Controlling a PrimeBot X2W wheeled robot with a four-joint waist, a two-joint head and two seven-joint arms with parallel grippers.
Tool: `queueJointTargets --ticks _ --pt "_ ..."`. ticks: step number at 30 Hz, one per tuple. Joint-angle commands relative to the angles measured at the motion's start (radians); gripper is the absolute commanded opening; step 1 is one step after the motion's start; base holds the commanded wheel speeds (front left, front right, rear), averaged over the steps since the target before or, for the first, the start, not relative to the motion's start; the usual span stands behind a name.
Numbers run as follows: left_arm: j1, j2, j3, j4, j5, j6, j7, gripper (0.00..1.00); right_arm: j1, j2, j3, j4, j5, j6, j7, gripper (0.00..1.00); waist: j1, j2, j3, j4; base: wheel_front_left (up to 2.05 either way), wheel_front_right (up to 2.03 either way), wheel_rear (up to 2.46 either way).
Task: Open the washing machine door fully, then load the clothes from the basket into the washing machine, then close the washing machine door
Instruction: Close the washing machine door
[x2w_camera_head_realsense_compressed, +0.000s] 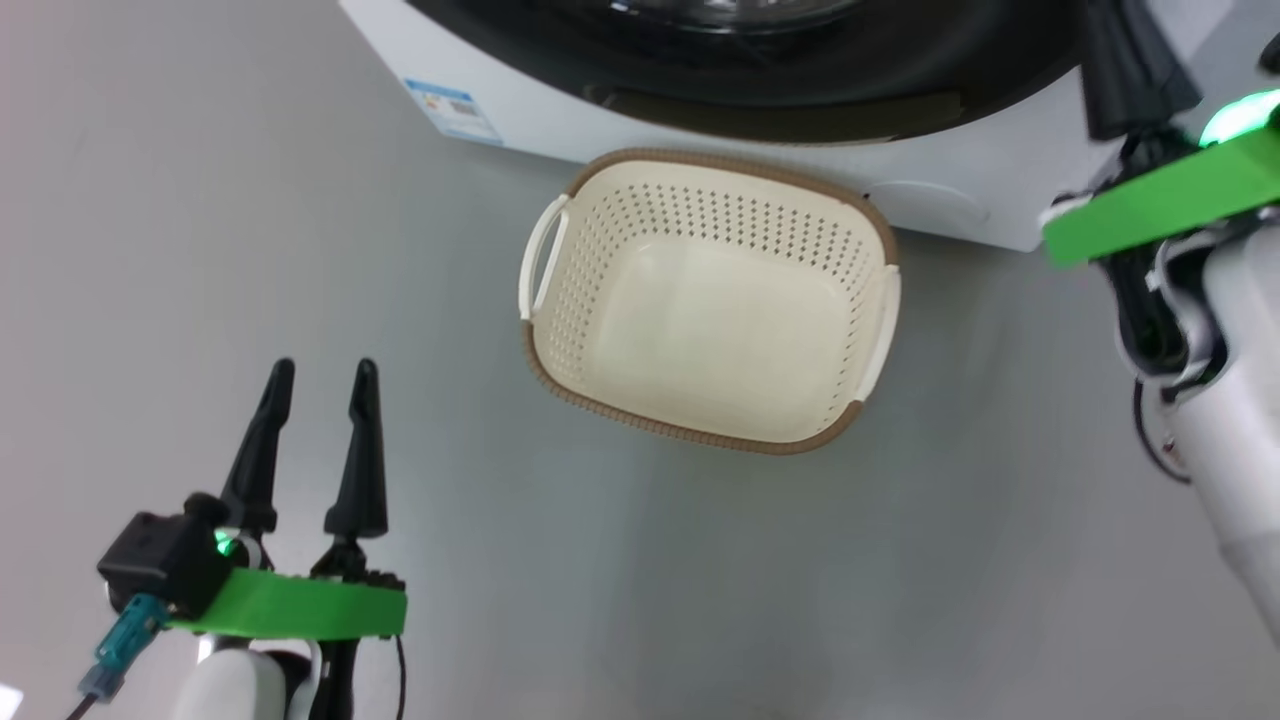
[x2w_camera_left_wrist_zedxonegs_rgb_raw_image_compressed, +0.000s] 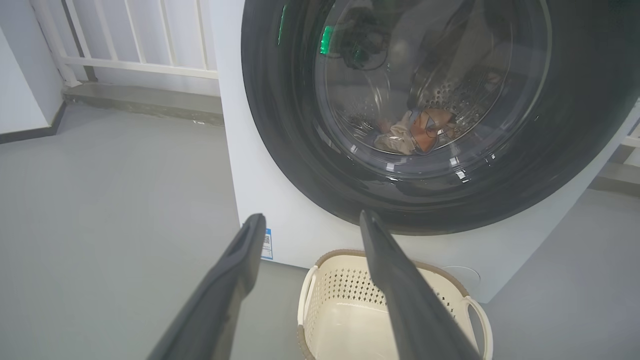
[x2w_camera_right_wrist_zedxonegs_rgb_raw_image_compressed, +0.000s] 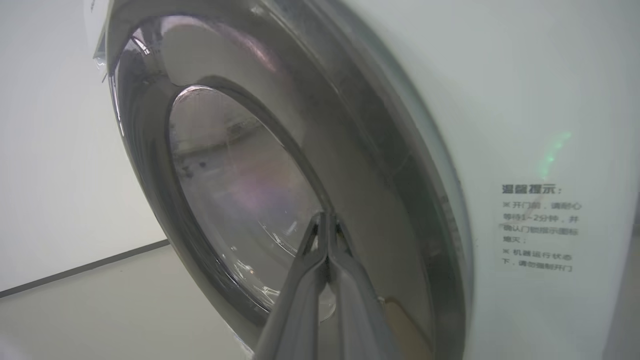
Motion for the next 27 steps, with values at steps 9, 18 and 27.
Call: queueJointTargets --ticks 9,18,27 --pt "0.050 0.073 0.058 0.001 0.010 -0.002 -0.006 1.00 0.149 0.043 0.023 -0.050 0.016 0.000 -0.005 1.00 0.0000 0.0000 -0.089 -0.086 0.00 0.00 0.00" --pt "0.096 0.112 0.093 0.006 0.014 -0.002 -0.006 1.00 0.301 0.082 0.006 -0.075 0.010 0.000 -0.005 1.00 0.0000 0.0000 -0.165 -0.179 0.00 0.00 0.00" --pt "0.130 0.136 0.121 0.003 0.017 -0.002 -0.006 1.00 0.395 0.101 -0.018 -0.097 0.001 0.000 -0.005 1.00 0.0000 0.0000 -0.210 -0.251 0.00 0.00 0.00"
